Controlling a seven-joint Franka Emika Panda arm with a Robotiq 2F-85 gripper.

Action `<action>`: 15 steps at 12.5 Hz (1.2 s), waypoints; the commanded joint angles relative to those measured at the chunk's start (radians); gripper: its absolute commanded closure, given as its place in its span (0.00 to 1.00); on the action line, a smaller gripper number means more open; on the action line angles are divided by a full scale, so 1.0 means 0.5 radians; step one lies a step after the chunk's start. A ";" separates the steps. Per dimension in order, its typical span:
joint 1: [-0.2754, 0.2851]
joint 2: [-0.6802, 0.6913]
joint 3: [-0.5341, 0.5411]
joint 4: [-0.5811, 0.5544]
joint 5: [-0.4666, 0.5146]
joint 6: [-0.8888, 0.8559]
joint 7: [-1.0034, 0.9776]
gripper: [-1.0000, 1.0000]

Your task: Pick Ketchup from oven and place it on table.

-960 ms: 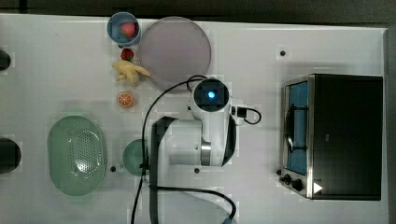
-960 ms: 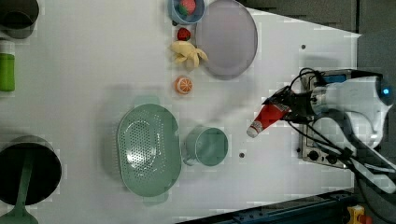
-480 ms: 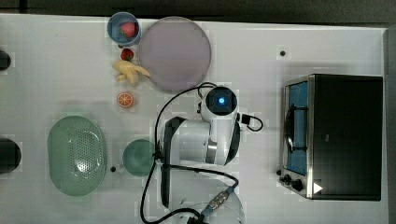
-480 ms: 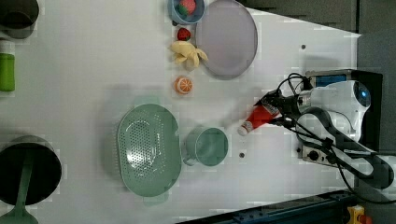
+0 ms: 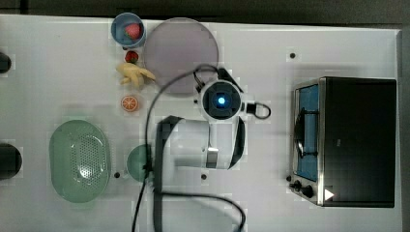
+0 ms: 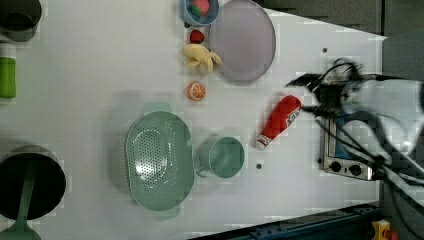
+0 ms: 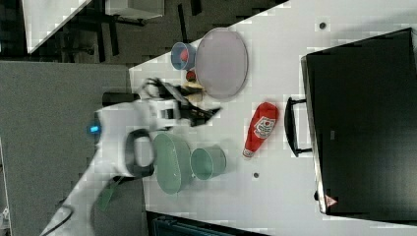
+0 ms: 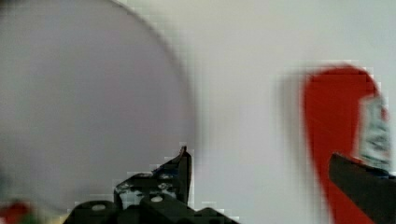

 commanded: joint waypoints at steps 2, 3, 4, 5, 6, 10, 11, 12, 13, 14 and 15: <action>-0.051 -0.272 -0.039 0.310 0.016 -0.535 0.022 0.00; -0.054 -0.293 -0.042 0.477 0.006 -0.833 0.022 0.00; -0.056 -0.287 -0.045 0.598 0.002 -1.005 0.029 0.00; -0.057 -0.277 -0.047 0.693 -0.039 -1.115 0.037 0.00; -0.057 -0.277 -0.049 0.758 -0.108 -1.227 0.041 0.00; -0.053 -0.300 -0.035 0.993 -0.171 -1.955 0.285 0.00; -0.053 -0.300 -0.035 1.027 -0.171 -2.029 0.285 0.00; -0.052 -0.297 -0.034 1.049 -0.171 -2.005 0.285 0.00; -0.051 -0.297 -0.034 1.057 -0.171 -1.956 0.285 0.00; -0.051 -0.295 -0.034 1.057 -0.172 -1.934 0.285 0.00; -0.051 -0.291 -0.034 1.055 -0.172 -1.934 0.285 0.00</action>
